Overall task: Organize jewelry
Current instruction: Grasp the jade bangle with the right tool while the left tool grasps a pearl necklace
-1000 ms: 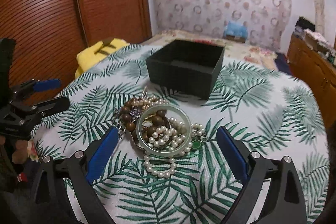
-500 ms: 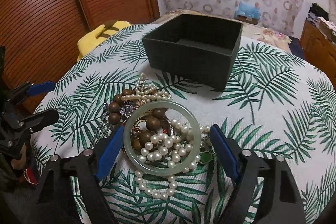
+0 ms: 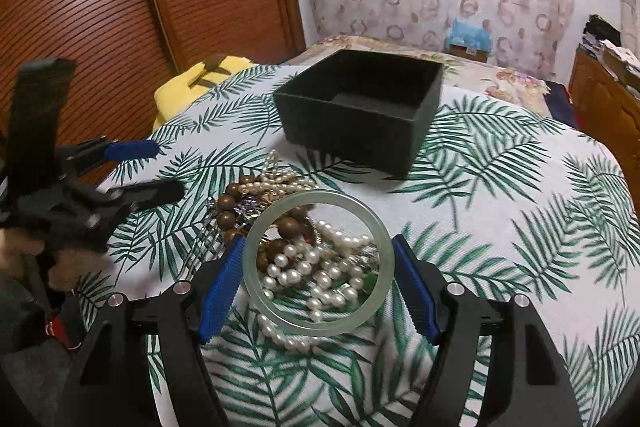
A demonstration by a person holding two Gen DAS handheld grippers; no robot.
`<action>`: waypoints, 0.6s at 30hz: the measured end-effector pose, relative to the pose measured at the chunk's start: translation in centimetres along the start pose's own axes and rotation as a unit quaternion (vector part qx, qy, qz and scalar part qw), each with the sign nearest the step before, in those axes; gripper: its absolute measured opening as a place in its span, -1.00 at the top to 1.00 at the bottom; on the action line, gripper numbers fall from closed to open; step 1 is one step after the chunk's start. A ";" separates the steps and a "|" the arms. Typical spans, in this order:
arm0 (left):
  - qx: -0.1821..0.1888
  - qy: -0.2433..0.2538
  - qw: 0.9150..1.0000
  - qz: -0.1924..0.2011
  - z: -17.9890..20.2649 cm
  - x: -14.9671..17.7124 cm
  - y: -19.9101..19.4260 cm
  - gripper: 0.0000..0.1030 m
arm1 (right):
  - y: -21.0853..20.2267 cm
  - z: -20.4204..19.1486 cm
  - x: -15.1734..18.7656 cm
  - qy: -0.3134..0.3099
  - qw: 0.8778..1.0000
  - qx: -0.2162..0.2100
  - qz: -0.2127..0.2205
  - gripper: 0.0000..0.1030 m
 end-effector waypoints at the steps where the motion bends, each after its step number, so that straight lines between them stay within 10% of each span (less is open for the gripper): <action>1: 0.007 -0.002 1.000 -0.001 0.0 -0.4 0.3 -0.85 | -0.3 0.2 0.1 0.000 1.000 0.003 0.002 -0.45; 5: 0.031 -0.005 0.999 -0.008 0.3 -1.6 1.6 -0.79 | -0.9 0.9 0.6 0.006 1.000 0.010 0.007 -0.45; 18: 0.089 -0.050 0.993 -0.066 0.3 -4.5 7.4 0.38 | -0.6 1.4 1.5 0.019 1.000 0.014 0.006 -0.45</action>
Point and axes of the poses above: each gripper's, at about its wrist camera, not at the fingertips, and y roughly the way its jaws point, z to its right, x to its underside, the point moved 1 cm from there along y, roughly the way its jaws point, and after that the axes turned 10 degrees about x, right-handed, at the moved point
